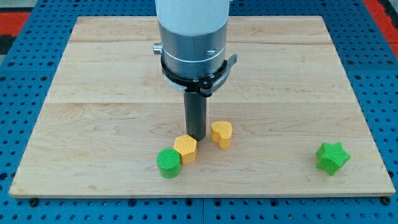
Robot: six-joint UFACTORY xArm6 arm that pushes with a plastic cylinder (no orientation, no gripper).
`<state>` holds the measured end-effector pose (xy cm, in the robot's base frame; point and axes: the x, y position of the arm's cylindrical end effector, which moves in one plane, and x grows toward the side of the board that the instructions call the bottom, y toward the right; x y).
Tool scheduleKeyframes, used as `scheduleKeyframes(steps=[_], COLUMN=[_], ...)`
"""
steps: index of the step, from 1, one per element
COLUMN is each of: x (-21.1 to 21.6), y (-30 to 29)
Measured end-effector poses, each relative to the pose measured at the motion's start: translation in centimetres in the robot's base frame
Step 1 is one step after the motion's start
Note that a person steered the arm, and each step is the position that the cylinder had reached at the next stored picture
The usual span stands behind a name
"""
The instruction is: Move the yellow heart closer to the green star
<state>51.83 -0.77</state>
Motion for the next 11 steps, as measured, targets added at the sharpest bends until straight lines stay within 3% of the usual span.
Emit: scheduleKeyframes(steps=[2,4,6,8,11], x=[-0.2,-0.2,0.4,0.4,0.4], y=[3.1,10.1,8.9,14.7,17.0])
